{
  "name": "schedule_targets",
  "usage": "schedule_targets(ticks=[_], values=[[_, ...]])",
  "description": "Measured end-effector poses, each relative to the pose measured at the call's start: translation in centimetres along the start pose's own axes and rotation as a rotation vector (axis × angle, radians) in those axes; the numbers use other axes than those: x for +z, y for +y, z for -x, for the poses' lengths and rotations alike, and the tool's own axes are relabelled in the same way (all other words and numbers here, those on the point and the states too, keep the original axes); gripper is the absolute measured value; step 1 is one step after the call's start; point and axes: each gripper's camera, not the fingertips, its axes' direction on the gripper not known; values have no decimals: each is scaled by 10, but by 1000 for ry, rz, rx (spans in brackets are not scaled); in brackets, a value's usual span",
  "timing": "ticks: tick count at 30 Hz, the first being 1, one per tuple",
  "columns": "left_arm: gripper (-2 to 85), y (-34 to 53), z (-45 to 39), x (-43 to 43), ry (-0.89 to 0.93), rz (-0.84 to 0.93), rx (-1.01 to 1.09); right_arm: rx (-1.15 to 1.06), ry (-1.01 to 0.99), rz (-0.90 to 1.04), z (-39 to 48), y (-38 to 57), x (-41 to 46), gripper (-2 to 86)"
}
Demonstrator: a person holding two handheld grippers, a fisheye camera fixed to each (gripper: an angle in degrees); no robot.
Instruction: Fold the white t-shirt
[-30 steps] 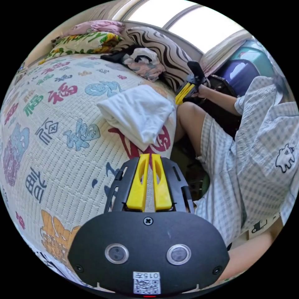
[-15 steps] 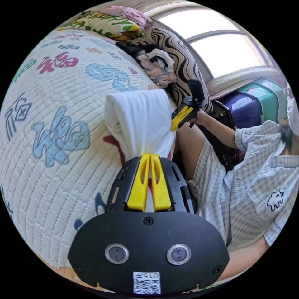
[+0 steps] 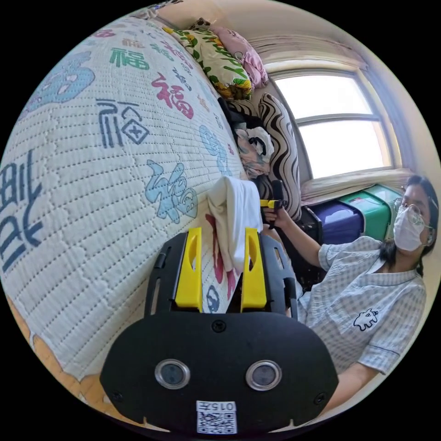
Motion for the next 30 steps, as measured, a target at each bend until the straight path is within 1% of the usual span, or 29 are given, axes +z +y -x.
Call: schedule_targets(ticks=[6, 11, 13, 17, 20, 21, 24, 25, 26, 27, 28, 29, 30], values=[[100, -27, -13, -3, 75, 37, 36, -23, -67, -2, -9, -27, 44, 138], [74, -35, -26, -23, 87, 30, 29, 5, -153, 40, -15, -46, 87, 64], [49, -35, -34, -41, 106, 38, 20, 11, -145, 25, -9, -51, 98, 54], [34, -24, -56, -85, 133, 4, 15, -27, -85, 11, 25, -64, 122, 40], [28, 4, -86, -155, 119, -109, 44, -102, -89, 52, 64, -95, 166, 36], [27, 22, -97, -193, 105, -171, 36, -125, -97, 69, 74, -104, 178, 36], [25, 79, -120, -299, 63, -331, 1, -218, -195, 174, 123, -155, 253, 35], [25, 103, -130, -344, 31, -391, -16, -251, -235, 219, 145, -176, 289, 34], [25, 115, -135, -366, 11, -418, -23, -283, -263, 266, 168, -196, 326, 32], [25, 138, -148, -408, -39, -468, -31, -300, -275, 290, 180, -205, 345, 31], [26, 159, -160, -449, -96, -511, -45, -336, -296, 333, 205, -222, 382, 30], [26, 169, -166, -468, -124, -532, -54, -370, -311, 369, 230, -238, 418, 29], [26, 187, -177, -505, -170, -574, -71, -382, -317, 386, 241, -245, 435, 28]])
